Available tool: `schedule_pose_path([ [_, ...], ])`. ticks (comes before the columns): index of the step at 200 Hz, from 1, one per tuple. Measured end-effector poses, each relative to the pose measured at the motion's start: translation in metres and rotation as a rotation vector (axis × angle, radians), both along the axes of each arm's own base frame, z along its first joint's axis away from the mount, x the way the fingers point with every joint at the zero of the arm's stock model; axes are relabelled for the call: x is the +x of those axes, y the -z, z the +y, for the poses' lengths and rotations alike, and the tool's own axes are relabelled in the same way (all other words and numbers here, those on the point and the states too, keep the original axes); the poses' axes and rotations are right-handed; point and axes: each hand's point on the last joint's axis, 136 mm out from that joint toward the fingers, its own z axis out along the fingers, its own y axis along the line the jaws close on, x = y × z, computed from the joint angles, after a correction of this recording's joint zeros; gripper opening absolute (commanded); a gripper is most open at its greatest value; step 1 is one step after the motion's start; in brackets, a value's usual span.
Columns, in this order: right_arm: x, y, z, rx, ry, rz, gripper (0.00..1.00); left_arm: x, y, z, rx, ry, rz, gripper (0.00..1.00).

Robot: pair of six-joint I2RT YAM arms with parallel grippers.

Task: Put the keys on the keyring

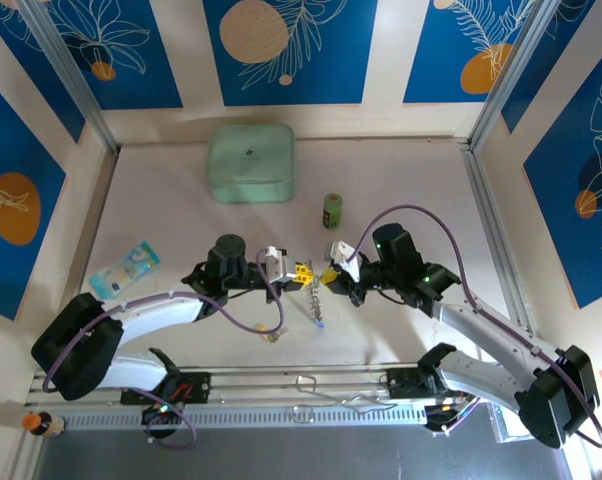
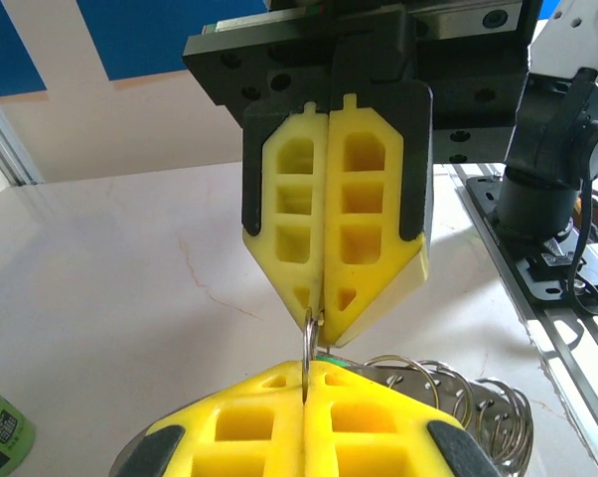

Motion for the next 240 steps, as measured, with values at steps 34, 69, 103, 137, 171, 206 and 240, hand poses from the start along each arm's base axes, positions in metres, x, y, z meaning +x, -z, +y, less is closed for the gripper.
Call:
schedule_pose_path([
  [34, 0.0, 0.013, 0.004, -0.026, -0.011, 0.04, 0.01, -0.003, 0.008, 0.002, 0.013, 0.001, 0.015, 0.0],
  [69, 0.0, 0.005, 0.003, -0.015, -0.01, 0.018, 0.25, -0.005, 0.005, 0.001, 0.003, 0.018, 0.009, 0.0],
  [103, 0.0, -0.01, 0.005, 0.027, -0.016, -0.03, 0.21, -0.006, 0.002, 0.001, -0.007, 0.026, 0.002, 0.0],
  [137, 0.0, -0.011, 0.008, 0.043, -0.027, -0.023, 0.13, -0.006, 0.001, 0.001, -0.01, 0.026, -0.002, 0.0],
  [171, -0.001, -0.009, 0.011, 0.047, -0.037, -0.008, 0.0, -0.006, 0.001, 0.001, -0.01, 0.027, 0.001, 0.0],
  [206, -0.004, -0.008, 0.01, 0.034, -0.049, -0.007, 0.0, -0.004, 0.003, 0.001, 0.002, 0.021, 0.002, 0.23],
  [240, 0.001, -0.008, 0.008, -0.066, -0.059, -0.026, 0.0, 0.004, 0.0, -0.002, 0.05, 0.001, -0.016, 0.19],
])
